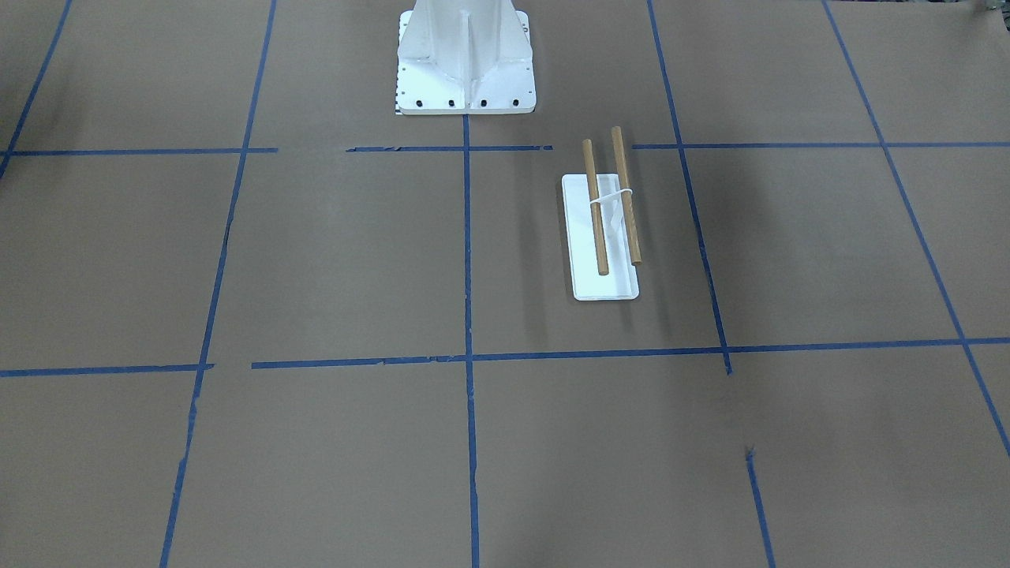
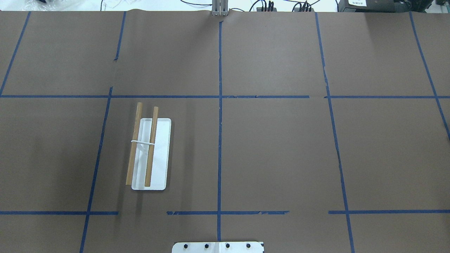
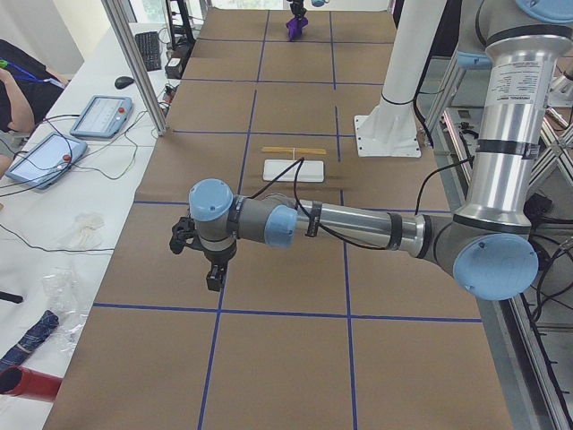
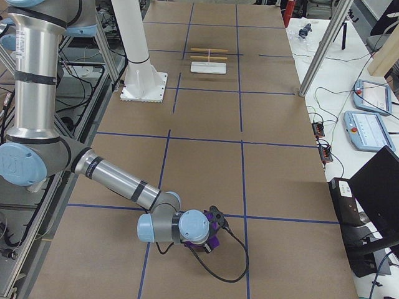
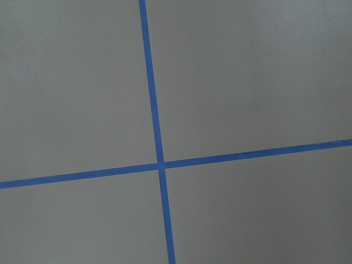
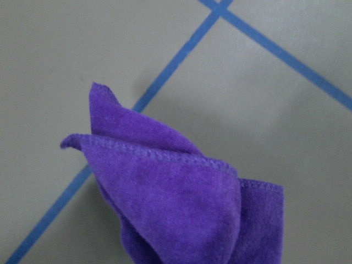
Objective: Hang towel on rack
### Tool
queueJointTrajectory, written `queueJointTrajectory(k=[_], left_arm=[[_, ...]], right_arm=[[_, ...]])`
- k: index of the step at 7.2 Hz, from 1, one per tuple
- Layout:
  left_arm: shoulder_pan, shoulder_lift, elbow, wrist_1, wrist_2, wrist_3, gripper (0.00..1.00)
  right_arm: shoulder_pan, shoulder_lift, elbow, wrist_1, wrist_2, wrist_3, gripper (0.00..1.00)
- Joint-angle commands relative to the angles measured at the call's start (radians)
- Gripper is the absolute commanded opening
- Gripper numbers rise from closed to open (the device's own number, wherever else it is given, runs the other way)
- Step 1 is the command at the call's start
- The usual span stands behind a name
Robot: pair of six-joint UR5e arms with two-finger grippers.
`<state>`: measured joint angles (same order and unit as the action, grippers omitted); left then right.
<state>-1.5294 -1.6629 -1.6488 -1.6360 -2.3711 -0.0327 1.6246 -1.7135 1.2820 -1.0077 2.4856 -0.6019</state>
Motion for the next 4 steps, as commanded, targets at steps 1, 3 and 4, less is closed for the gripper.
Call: queueJointTrajectory(k=[1,3,4], left_arm=[[0.002,-0.015,-0.081,-0.014,0.012,0.002,1.00],[0.012,-0.079,-0.069,-0.124,0.013,-0.121,1.00],[0.064,-0.119,-0.069,-0.152,0.013,-0.233,1.00]], right_arm=[[0.034,-0.009,0.185,0.001,0.029,0.192,0.00],[-0.026,0.050,0.334,0.001,0.033,0.507,0.00],[-0.090,0.096,0.385,0.003,0.030,0.677,0.00]])
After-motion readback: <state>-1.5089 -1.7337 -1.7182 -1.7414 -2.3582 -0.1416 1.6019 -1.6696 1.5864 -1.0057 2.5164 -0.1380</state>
